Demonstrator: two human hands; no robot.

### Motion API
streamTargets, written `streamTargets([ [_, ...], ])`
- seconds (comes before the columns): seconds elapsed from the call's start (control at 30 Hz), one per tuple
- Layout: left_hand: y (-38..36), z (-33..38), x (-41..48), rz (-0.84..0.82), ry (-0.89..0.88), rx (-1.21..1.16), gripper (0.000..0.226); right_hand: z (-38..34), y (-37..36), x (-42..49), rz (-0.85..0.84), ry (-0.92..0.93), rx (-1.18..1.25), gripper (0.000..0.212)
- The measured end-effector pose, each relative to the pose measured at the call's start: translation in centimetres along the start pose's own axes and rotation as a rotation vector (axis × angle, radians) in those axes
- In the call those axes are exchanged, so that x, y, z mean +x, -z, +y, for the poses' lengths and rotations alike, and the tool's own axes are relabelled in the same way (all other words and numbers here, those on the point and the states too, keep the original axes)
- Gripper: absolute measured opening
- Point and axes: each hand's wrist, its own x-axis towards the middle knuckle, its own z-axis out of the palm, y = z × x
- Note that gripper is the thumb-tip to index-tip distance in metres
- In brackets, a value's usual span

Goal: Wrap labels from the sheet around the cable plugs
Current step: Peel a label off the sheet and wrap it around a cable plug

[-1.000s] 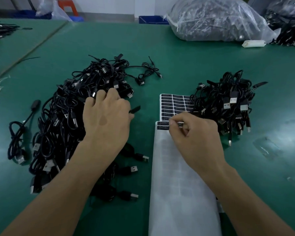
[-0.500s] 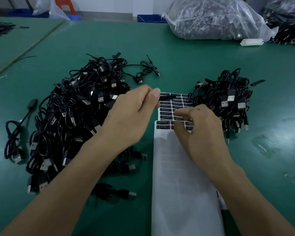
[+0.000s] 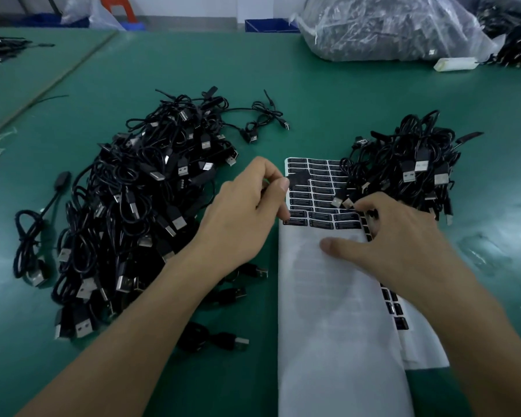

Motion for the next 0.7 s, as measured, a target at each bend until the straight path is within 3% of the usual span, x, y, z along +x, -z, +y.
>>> streamTargets([
  [0.33, -0.3, -0.2, 0.1, 0.047, -0.059, -0.030, 0.016, 0.7, 0.7, 0.4, -0.011, 0.049, 0.169, 0.084],
  [0.5, -0.4, 0.0, 0.2, 0.051, -0.081, -0.102, 0.018, 0.3, -0.1, 0.8, 0.052, 0.147, 0.431, 0.048],
  [0.7, -0.3, 0.0, 0.0, 0.119, -0.105, -0.001, 0.029, -0.1, -1.6, 0.8, 0.128, 0.154, 0.507, 0.045],
])
